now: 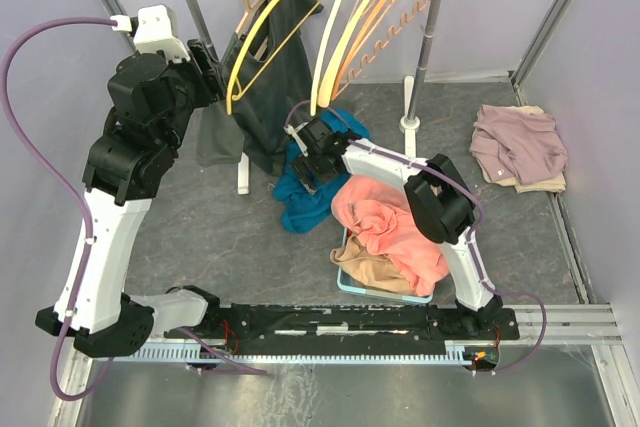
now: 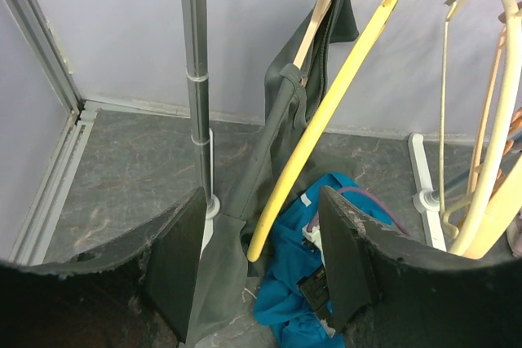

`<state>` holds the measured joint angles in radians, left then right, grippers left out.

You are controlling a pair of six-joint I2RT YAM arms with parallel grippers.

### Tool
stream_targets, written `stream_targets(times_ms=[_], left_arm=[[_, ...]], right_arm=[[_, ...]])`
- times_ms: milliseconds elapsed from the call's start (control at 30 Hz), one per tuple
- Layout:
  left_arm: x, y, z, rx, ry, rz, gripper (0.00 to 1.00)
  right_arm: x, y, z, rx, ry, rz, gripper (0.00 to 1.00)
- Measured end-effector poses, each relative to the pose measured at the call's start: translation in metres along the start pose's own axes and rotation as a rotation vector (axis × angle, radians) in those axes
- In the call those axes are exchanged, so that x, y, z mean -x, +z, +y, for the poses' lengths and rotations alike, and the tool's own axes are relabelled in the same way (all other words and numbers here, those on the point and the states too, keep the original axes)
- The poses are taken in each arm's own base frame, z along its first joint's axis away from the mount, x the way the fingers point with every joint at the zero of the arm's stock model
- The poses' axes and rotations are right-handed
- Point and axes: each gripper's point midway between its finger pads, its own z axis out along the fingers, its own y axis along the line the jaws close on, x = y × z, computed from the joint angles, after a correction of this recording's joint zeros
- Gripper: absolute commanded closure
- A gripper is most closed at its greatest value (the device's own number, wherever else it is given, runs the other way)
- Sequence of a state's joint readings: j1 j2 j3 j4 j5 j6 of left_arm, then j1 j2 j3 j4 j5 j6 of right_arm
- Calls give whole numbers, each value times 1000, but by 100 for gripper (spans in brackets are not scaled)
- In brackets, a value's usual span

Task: Remove the t-shirt from the hanger
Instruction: Place the hanger on the clothesline, then pick up the T-shirt from the center of the board.

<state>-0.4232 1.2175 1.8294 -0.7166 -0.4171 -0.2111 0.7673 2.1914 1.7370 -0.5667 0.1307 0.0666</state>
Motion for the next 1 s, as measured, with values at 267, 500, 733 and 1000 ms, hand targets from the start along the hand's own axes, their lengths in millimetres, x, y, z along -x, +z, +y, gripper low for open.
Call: stream_targets(times_ms=[267, 500, 733, 1000], left_arm=[[3, -1, 0, -2, -3, -7, 36], [6, -5, 1, -5, -7, -16, 36], [18, -22, 5, -16, -25, -54, 36], [23, -36, 9, -27, -36, -77, 36]], right_arm=[[-8, 7, 8, 43, 34, 30, 42], [-11, 7, 12, 55, 65, 48, 93], [-10, 5, 12, -6, 34, 40, 99], [-15, -23, 32, -104, -132, 16, 99]])
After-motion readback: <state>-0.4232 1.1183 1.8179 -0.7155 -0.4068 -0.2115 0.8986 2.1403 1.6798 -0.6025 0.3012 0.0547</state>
